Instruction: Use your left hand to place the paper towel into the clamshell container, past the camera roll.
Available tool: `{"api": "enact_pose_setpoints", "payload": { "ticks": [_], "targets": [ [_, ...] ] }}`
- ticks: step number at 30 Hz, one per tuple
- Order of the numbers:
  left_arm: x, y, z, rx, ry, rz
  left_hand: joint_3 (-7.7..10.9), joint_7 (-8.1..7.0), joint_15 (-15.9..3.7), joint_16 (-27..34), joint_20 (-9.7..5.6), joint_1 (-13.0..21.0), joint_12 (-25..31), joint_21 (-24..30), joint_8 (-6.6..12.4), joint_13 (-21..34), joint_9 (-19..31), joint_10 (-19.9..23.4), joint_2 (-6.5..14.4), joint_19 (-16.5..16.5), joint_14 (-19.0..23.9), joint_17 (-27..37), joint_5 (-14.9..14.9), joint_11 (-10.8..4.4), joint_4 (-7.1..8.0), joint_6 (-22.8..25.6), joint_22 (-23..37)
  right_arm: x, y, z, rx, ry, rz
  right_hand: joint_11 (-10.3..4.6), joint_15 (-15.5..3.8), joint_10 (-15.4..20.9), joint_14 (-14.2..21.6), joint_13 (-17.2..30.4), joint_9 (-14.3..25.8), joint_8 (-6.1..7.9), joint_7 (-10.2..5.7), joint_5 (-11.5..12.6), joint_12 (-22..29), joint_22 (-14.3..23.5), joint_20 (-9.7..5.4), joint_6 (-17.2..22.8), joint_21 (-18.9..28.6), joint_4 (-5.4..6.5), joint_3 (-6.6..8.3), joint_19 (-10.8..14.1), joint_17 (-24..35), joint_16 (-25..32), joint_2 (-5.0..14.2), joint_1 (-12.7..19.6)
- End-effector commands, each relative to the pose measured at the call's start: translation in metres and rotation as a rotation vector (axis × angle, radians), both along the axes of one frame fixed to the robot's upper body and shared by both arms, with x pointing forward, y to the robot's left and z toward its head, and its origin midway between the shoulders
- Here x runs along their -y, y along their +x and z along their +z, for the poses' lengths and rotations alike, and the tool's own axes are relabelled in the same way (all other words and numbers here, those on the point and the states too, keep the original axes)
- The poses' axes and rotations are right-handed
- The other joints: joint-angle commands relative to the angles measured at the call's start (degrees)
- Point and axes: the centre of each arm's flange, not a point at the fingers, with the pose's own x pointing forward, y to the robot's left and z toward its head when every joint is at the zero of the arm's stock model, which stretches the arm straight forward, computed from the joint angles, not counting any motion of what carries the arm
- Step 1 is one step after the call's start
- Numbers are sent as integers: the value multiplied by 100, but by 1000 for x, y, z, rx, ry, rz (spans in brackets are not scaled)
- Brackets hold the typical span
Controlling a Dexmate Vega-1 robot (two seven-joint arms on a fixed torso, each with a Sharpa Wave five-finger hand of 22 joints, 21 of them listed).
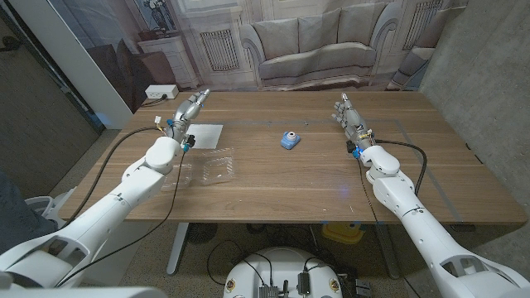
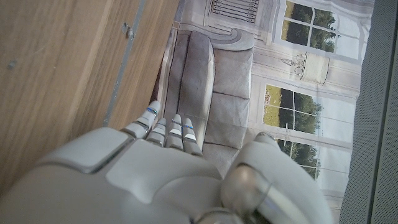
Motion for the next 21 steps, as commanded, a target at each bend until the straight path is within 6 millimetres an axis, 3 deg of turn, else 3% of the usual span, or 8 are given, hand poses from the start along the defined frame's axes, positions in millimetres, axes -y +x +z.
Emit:
{"api": "enact_pose_setpoints", "payload": {
  "ticks": [1,21],
  "targets": [
    [0,-2,4,23,96,120,18,-21,-69,49,-41,76,49,-25,26,17,19,89,-1,46,94,24,30,1,-38,74,14,-2,-1,-1,-2,-1,-1,4,-5,37,37,18,8,37,1,-10,27,32,-171,64,-11,-3,-29,57,15,13,34,3],
    [0,-10,5,39,193,242,18,-66,-98,23,-87,168,25,-87,45,19,22,148,21,74,155,27,76,-33,-80,232,15,0,-5,5,-7,-16,-10,0,0,44,52,18,8,29,-2,-23,22,34,-166,70,-53,-24,-30,91,13,6,54,19]
  ]
}}
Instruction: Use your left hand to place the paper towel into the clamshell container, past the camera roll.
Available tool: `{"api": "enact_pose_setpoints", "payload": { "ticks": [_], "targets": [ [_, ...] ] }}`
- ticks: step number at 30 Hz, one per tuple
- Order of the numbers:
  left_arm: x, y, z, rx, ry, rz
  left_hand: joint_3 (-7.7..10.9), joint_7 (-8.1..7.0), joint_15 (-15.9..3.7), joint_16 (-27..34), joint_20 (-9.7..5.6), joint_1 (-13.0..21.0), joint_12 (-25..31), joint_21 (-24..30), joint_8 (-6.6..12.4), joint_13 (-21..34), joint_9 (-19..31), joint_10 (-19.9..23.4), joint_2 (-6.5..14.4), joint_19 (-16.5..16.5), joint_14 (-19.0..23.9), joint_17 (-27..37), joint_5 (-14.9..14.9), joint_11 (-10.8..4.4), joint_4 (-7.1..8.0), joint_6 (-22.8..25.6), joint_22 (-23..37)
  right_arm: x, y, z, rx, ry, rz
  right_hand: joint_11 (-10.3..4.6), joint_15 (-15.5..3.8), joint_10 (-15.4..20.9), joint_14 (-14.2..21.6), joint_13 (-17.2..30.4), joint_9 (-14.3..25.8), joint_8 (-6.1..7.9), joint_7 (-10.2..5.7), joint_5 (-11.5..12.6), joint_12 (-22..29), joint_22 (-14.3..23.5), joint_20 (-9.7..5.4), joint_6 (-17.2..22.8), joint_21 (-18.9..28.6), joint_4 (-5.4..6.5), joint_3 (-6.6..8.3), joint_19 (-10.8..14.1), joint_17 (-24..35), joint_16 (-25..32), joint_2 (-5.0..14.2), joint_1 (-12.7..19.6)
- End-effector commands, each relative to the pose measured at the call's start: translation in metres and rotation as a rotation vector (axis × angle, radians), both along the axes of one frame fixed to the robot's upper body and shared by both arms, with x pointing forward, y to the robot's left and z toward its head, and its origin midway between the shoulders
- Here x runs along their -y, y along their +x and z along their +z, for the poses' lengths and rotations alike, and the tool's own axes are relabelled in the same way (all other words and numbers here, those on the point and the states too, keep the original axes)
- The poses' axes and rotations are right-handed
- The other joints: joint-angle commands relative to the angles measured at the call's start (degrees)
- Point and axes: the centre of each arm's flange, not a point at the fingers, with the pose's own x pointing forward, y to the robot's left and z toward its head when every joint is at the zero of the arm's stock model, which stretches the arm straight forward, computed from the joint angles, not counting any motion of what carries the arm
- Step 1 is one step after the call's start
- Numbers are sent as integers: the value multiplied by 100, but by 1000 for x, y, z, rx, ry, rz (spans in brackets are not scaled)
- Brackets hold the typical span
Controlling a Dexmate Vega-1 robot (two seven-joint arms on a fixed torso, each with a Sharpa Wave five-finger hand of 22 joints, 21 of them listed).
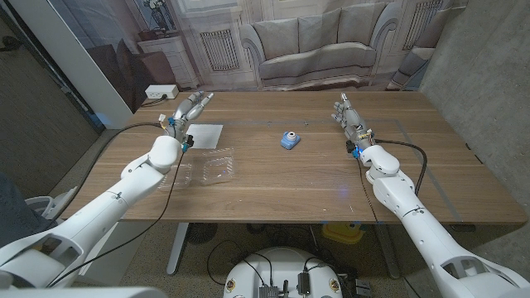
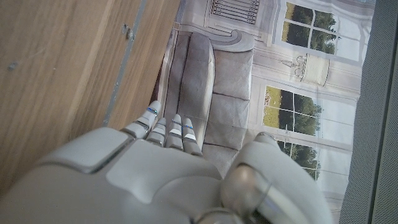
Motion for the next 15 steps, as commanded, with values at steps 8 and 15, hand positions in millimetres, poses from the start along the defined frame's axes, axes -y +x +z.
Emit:
{"api": "enact_pose_setpoints", "payload": {
  "ticks": [8,15],
  "targets": [
    [0,-9,-5,30,89,145,17,-21,-131,24,-82,57,37,-45,56,20,24,139,37,78,89,29,56,-34,-45,147,16,1,-1,2,-7,-6,-3,2,1,55,50,18,9,29,-8,-28,23,6,-157,79,-47,-10,-2,47,12,0,45,8],
    [0,-10,-6,28,133,198,16,-25,-136,26,-101,83,38,-47,72,21,25,181,47,132,132,29,71,-50,-54,228,18,0,0,-1,-9,4,-3,2,4,61,54,18,9,27,-14,-32,24,7,-155,81,-61,-16,-2,51,12,-1,51,13]
  ]
}}
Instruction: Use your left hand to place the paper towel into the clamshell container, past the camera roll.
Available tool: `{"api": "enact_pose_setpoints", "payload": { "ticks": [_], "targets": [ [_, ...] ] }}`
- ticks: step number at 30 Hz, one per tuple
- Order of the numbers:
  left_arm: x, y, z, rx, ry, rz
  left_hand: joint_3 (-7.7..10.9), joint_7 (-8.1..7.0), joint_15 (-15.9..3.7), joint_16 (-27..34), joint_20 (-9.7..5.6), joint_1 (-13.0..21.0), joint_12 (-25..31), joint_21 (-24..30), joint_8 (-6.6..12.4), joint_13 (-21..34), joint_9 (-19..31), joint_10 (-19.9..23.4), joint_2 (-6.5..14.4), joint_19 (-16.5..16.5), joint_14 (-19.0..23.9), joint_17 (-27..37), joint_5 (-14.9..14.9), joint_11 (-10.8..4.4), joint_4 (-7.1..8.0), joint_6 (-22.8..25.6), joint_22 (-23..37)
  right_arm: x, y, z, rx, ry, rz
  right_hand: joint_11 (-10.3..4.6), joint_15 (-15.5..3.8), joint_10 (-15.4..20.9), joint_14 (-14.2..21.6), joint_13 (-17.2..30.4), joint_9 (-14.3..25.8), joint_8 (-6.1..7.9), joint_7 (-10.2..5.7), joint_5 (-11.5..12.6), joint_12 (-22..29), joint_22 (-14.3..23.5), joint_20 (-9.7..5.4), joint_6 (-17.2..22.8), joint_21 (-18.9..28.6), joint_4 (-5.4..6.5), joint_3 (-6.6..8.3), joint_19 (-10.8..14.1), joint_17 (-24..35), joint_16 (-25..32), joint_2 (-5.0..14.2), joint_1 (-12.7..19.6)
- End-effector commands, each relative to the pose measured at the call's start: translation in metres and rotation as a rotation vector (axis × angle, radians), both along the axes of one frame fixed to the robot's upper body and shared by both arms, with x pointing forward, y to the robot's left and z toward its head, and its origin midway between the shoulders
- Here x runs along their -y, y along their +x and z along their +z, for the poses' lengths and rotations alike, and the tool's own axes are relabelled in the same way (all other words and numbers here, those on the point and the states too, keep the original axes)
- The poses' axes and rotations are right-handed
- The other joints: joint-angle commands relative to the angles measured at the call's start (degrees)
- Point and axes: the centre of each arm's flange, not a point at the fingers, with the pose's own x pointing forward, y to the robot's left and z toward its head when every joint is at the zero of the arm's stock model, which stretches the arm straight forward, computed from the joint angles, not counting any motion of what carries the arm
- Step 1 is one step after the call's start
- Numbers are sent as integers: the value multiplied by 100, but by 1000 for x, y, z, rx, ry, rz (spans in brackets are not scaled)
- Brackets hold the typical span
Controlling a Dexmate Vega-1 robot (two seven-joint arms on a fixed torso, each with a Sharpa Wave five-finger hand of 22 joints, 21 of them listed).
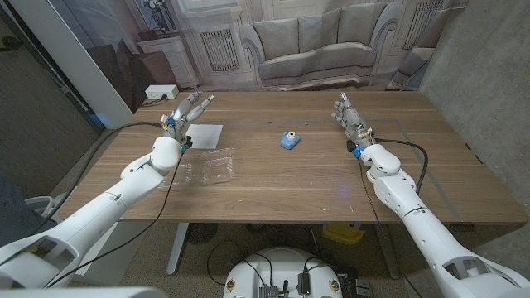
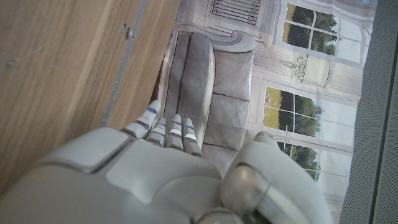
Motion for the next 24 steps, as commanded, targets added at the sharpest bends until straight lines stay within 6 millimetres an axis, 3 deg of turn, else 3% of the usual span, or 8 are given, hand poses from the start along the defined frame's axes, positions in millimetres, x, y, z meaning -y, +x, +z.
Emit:
{"api": "enact_pose_setpoints", "payload": {
  "ticks": [1,24],
  "targets": [
    [0,-4,-2,10,76,106,15,-6,-134,25,-113,55,39,-24,26,10,25,87,18,66,72,30,50,-15,-56,94,18,0,1,-3,-5,10,0,2,0,63,55,18,9,27,17,-32,24,8,-165,49,-20,-17,-2,43,12,-1,52,14],
    [-2,-5,-1,16,132,172,13,-48,-184,26,-139,132,43,-58,39,14,29,222,49,161,194,32,100,-45,-84,247,21,2,-1,-6,-7,19,-10,4,4,72,57,18,9,25,30,-48,20,10,-156,67,-72,-35,-9,63,13,-9,69,21]
  ]
}}
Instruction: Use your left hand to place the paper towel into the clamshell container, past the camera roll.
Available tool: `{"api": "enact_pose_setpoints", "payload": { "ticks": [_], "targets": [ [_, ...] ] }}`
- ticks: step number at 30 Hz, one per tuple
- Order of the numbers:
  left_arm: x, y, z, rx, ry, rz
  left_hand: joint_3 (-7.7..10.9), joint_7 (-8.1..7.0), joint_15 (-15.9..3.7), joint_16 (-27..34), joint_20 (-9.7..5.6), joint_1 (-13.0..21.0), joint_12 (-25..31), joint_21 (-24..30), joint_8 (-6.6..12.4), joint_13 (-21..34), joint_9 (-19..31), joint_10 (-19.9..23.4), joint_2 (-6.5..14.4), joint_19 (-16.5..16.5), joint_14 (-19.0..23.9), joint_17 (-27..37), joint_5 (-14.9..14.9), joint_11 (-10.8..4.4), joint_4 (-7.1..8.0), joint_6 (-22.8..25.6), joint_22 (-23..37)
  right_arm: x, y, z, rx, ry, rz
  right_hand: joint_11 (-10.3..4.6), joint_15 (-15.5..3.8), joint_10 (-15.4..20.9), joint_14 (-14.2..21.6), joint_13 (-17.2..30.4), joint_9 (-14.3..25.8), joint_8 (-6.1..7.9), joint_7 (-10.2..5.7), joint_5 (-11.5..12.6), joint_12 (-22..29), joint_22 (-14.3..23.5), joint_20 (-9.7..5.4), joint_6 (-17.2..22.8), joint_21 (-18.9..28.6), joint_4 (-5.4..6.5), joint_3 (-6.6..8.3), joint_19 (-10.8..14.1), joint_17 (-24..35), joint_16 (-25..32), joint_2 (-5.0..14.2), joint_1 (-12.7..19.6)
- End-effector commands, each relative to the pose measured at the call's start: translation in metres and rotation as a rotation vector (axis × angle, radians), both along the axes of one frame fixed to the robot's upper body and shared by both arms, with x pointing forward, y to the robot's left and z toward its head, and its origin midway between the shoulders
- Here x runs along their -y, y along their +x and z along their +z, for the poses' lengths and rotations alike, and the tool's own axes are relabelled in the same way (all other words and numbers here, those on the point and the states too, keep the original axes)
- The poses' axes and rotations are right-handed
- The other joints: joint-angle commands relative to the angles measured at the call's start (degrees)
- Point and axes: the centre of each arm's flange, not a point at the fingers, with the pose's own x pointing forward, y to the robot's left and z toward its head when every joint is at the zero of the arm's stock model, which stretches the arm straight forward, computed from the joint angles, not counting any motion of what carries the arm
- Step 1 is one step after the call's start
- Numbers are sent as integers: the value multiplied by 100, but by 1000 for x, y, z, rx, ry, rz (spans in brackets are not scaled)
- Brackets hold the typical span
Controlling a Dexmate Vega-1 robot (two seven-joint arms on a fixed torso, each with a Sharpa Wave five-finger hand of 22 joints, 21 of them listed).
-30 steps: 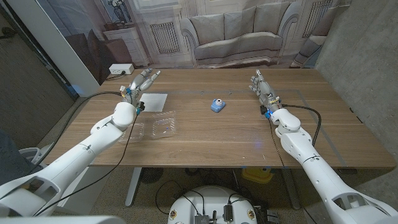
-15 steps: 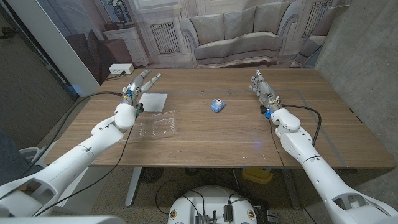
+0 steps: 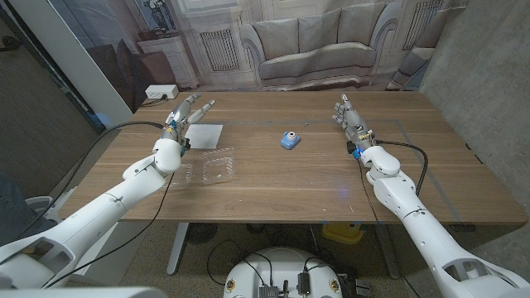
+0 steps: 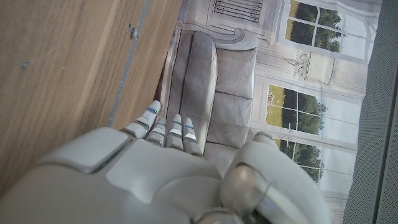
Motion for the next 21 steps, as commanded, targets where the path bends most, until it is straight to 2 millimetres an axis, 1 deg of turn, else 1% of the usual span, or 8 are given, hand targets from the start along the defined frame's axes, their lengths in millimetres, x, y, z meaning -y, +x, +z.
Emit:
{"api": "enact_pose_setpoints", "payload": {
  "ticks": [1,12,14,16,21],
  "targets": [
    [-2,-2,1,5,32,39,13,-21,-171,32,-138,15,42,-17,39,9,29,72,36,60,89,32,59,0,-38,77,21,0,-2,-1,1,5,-4,-19,3,53,56,18,10,25,13,-3,21,11,-155,47,-29,-19,7,64,13,-10,15,31],
    [-6,-5,-2,-3,74,102,8,-63,-211,29,-129,51,39,-29,47,11,30,137,47,126,148,33,84,-70,-51,164,23,2,-5,-1,-6,3,-8,-19,1,60,61,18,10,24,7,-9,20,12,-157,55,-52,-29,2,71,12,-12,16,34],
    [-7,-5,-1,-4,91,123,7,-60,-225,29,-131,56,42,-34,49,11,30,155,49,132,159,34,88,-56,-52,181,23,2,-5,-1,-5,1,-9,-18,4,62,60,18,10,24,9,-10,21,12,-158,55,-55,-30,1,74,12,-13,16,35],
    [-9,-6,-1,-6,96,133,4,-61,-230,30,-129,63,44,-37,50,11,30,179,50,148,177,34,93,-90,-55,200,23,3,-6,-1,-3,6,-9,-18,0,59,64,18,10,24,11,-11,19,13,-159,57,-60,-32,0,74,12,-12,16,35],
    [-10,-6,0,-18,120,165,1,-67,-240,25,-127,75,36,-44,51,11,31,186,52,164,188,34,103,-88,-60,228,24,2,-5,-2,-7,8,-6,-20,3,63,65,18,10,25,14,-13,19,13,-158,64,-68,-34,-3,80,13,-12,17,34]
  ]
}}
